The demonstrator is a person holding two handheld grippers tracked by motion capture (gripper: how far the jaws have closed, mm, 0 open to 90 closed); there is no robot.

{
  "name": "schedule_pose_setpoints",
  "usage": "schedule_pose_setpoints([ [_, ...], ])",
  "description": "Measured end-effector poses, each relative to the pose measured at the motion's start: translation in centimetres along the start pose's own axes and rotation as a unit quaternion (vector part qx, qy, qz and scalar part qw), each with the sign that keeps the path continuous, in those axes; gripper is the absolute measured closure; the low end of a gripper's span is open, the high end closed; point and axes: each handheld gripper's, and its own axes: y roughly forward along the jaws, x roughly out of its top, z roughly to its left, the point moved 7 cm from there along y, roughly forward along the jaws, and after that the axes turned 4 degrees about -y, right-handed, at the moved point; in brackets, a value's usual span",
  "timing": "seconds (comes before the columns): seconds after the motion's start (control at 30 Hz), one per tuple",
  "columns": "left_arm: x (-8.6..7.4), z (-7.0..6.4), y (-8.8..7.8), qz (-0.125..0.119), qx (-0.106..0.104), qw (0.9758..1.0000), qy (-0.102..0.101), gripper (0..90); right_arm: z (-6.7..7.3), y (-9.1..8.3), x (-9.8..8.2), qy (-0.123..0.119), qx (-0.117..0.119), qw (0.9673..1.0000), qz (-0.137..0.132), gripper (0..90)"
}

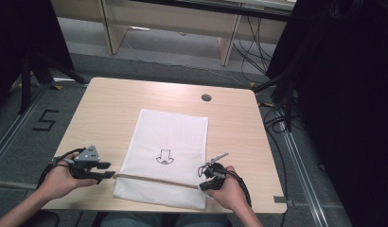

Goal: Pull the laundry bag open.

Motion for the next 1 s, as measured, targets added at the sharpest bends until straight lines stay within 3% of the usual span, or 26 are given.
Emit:
schedule_pose_setpoints([
  [0.03,0.0,0.0,0.0,0.0,0.0,1.0,0.0,52.5,0.0,0.0,0.0,0.0,0.0,1.0,0.0,90.0],
  [0.07,1.0,0.0,-0.1,-0.025,0.002,0.9996,-0.01,49.5,-0.2,0.1,0.1,-0.013,0.001,0.9999,-0.005,89.8],
  [0.13,1.5,0.0,0.1,-0.033,0.002,0.9994,-0.014,47.8,-0.1,0.1,0.1,-0.013,0.005,0.9999,-0.005,89.5],
  [0.17,2.6,-0.2,0.7,-0.054,-0.001,0.9982,-0.028,44.8,-0.1,0.1,0.2,-0.019,0.004,0.9998,-0.009,88.1],
  [0.27,3.6,-0.5,1.2,-0.059,-0.005,0.9981,-0.021,41.6,0.0,0.0,0.2,-0.017,0.002,0.9998,-0.011,85.1],
  [0.3,4.5,-1.2,1.9,-0.068,-0.016,0.997,-0.034,40.1,0.1,-0.1,0.3,-0.026,-0.008,0.9995,-0.015,77.1],
  [0.4,5.1,-2.1,3.0,-0.063,-0.031,0.997,-0.033,36.5,0.5,-0.2,0.3,-0.022,-0.022,0.9995,-0.008,75.1],
  [0.43,5.1,-2.1,3.0,-0.063,-0.031,0.997,-0.033,35.9,0.5,-0.2,0.3,-0.022,-0.022,0.9995,-0.008,75.1],
  [0.47,4.9,-2.3,3.6,-0.055,-0.032,0.9978,-0.018,35.8,0.6,-0.2,0.6,-0.041,-0.021,0.9986,-0.026,71.8],
  [0.57,4.3,-2.3,3.7,-0.049,-0.029,0.998,-0.026,35.4,0.5,-0.5,0.9,-0.049,-0.027,0.9975,-0.043,70.1],
  [0.6,4.1,-2.1,3.7,-0.049,-0.025,0.9983,-0.019,35.5,0.6,-0.7,1.1,-0.049,-0.027,0.997,-0.053,68.3],
  [0.67,3.4,-2.0,3.6,-0.051,-0.025,0.9974,-0.043,35.7,0.4,-1.2,1.5,-0.056,-0.033,0.9948,-0.079,65.3],
  [0.73,2.9,-1.4,3.2,-0.055,-0.015,0.9973,-0.047,36.0,0.1,-1.8,1.8,-0.05,-0.043,0.9925,-0.102,63.2],
  [0.8,2.9,-1.1,3.0,-0.058,-0.012,0.9971,-0.047,36.2,0.0,-1.9,1.8,-0.049,-0.045,0.9921,-0.106,62.5],
  [0.83,3.2,-0.6,2.8,-0.07,-0.007,0.9956,-0.062,36.2,-0.2,-2.1,1.8,-0.042,-0.047,0.9912,-0.116,61.9],
  [0.93,3.5,0.2,2.5,-0.085,0.003,0.9939,-0.07,36.6,-0.4,-2.1,1.8,-0.027,-0.046,0.9899,-0.131,61.7],
  [1.0,3.5,0.4,2.4,-0.088,0.008,0.9932,-0.075,36.7,-0.6,-2.3,1.7,-0.023,-0.047,0.9907,-0.126,61.5],
])
